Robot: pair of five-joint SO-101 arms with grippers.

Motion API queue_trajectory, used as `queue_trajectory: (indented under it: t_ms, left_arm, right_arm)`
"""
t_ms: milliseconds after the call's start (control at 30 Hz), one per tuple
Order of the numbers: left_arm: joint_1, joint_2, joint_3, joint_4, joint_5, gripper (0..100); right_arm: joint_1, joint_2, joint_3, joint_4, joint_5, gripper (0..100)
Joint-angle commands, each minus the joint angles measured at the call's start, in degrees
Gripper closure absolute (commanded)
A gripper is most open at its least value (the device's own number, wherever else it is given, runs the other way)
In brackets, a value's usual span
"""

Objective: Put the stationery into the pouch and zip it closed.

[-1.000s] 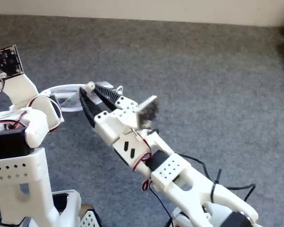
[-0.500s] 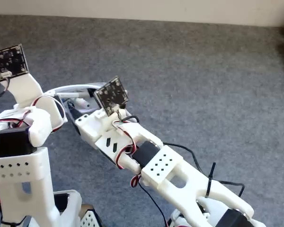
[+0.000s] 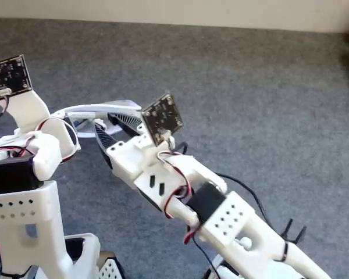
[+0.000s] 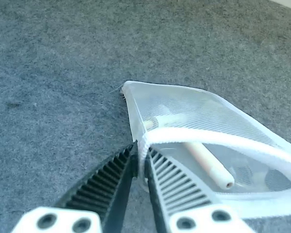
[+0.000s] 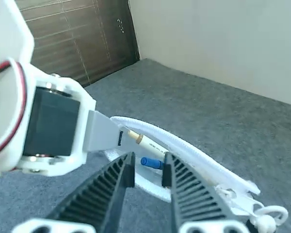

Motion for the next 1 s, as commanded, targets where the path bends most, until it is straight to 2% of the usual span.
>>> queue_trajectory:
  t_ms: [0, 100, 467, 967]
  left_arm:
    - [-0.92, -0.4, -0.22, -1.32, -0.62, 99]
    - [-0.92, -0.4, -0.13, -1.32, -0.62, 99]
    - [-0.92, -0.75, 1.63, -2.9, -0.62, 99]
    - [-0.92, -0.75, 1.63, -2.9, -0.62, 99]
  right_arm:
    - [0.75, -4.0, -2.51, 2.59, 1.93, 97.7]
    - [0.66, -3.74, -2.42, 3.03, 4.92, 99.5]
    - [0.66, 12.88, -5.32, 2.15, 4.92, 99.5]
    - [0.57, 0.22, -3.38, 2.24, 5.01, 99.3]
